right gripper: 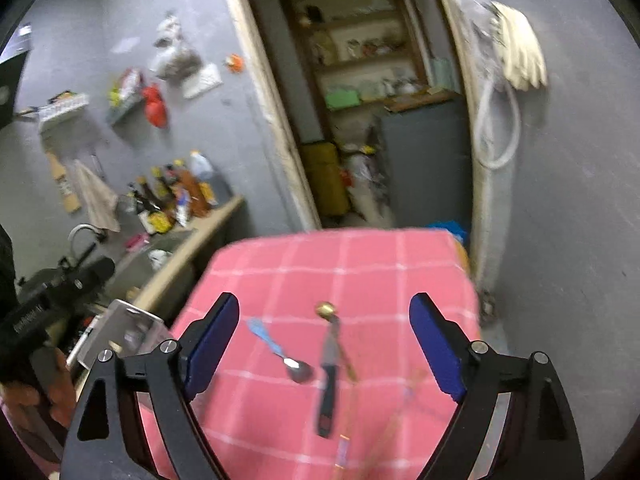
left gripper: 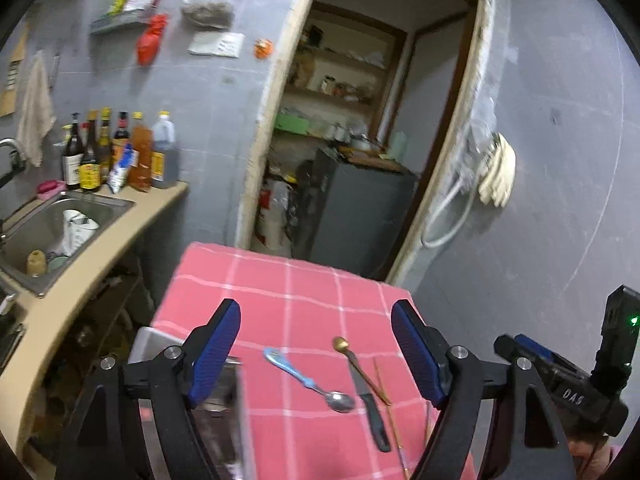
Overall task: Organize utensils
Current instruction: 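Move both tools back over the remaining utensils, then close the left tool on the blue children's spoon while the right grasps the gold spoon, then lift both spoons and carry them over the white caddy, then open both tools to drop the spoons into the caddy, then move both tools back over the knife and chopsticks, then close the right tool on the wooden chopsticks while the left moves to the knife handle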
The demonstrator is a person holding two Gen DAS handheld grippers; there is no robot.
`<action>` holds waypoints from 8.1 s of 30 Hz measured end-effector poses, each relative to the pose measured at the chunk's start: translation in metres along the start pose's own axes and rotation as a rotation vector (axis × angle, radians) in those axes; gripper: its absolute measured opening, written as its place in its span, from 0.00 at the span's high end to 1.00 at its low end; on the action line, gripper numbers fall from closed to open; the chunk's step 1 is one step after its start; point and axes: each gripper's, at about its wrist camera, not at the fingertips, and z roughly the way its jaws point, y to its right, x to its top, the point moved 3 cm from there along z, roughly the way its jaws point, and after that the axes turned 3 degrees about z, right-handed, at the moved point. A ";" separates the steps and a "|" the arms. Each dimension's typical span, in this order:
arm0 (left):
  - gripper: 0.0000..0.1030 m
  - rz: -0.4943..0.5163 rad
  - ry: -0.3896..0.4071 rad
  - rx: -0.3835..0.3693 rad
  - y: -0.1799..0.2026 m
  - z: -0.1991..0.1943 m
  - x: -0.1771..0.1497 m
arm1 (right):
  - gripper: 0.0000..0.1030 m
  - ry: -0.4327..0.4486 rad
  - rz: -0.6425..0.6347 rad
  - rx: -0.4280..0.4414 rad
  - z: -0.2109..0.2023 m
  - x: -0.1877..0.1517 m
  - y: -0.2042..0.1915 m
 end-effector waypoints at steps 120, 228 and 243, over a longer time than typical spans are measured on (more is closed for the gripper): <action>0.92 0.001 0.037 0.063 -0.026 -0.036 0.079 | 0.98 0.219 -0.307 0.206 -0.023 0.083 -0.123; 0.68 0.007 -0.707 -0.159 0.061 0.192 -0.124 | 0.93 -0.473 0.184 0.063 0.168 -0.100 0.078; 0.75 0.040 -0.703 -0.150 0.058 0.189 -0.124 | 0.91 -0.552 0.083 0.074 0.209 -0.084 0.053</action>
